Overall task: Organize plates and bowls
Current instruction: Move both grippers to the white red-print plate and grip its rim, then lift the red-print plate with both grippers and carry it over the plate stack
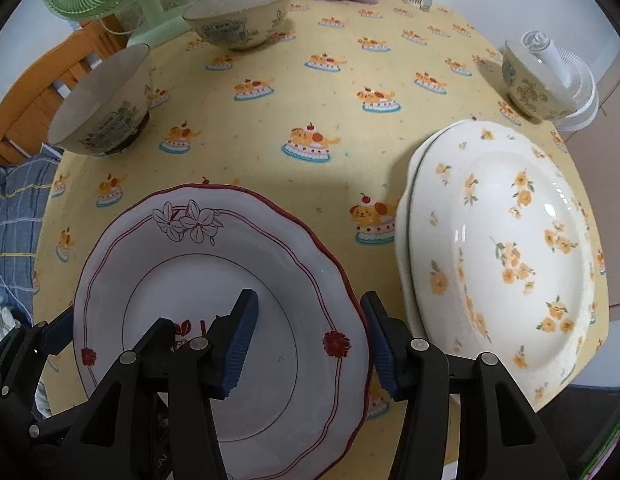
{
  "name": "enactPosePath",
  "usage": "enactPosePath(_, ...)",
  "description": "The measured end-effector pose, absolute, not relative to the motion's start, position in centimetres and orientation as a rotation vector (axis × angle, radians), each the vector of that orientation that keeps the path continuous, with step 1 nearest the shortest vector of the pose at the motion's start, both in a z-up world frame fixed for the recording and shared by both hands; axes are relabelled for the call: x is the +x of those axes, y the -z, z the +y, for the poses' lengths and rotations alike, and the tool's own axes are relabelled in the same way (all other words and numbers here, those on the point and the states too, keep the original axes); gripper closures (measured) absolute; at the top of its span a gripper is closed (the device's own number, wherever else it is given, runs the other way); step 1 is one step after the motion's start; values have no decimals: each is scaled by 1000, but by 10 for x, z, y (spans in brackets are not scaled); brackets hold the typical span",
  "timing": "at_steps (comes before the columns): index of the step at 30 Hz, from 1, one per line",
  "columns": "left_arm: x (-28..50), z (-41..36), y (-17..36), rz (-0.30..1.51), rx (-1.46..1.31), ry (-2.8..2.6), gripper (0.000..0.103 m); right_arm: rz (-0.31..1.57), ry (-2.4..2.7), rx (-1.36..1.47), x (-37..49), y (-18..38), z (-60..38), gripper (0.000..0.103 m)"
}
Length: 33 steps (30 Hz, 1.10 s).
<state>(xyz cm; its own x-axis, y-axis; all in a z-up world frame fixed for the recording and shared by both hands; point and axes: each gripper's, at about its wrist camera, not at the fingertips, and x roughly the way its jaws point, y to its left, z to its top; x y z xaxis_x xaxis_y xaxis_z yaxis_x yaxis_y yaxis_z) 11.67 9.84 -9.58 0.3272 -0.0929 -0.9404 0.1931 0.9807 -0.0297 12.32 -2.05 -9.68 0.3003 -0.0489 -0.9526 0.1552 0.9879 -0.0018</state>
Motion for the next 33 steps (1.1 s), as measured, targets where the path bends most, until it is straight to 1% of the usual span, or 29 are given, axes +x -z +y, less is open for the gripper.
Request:
enactPosePath(10,104,104,60,1153,92,223,33,1187,170,89,106,54,-14,46)
enactPosePath(17,100,96,45,1095,114,231,33,1136,177,103,98,38,-21,46)
enactPosePath(24,98,76,39,1072,102,212,33,1109,152,99,97,30,-42,46)
enactPosePath(33,90,29,34,1076,55,147,33,1114,86,55,98,24,-90,46)
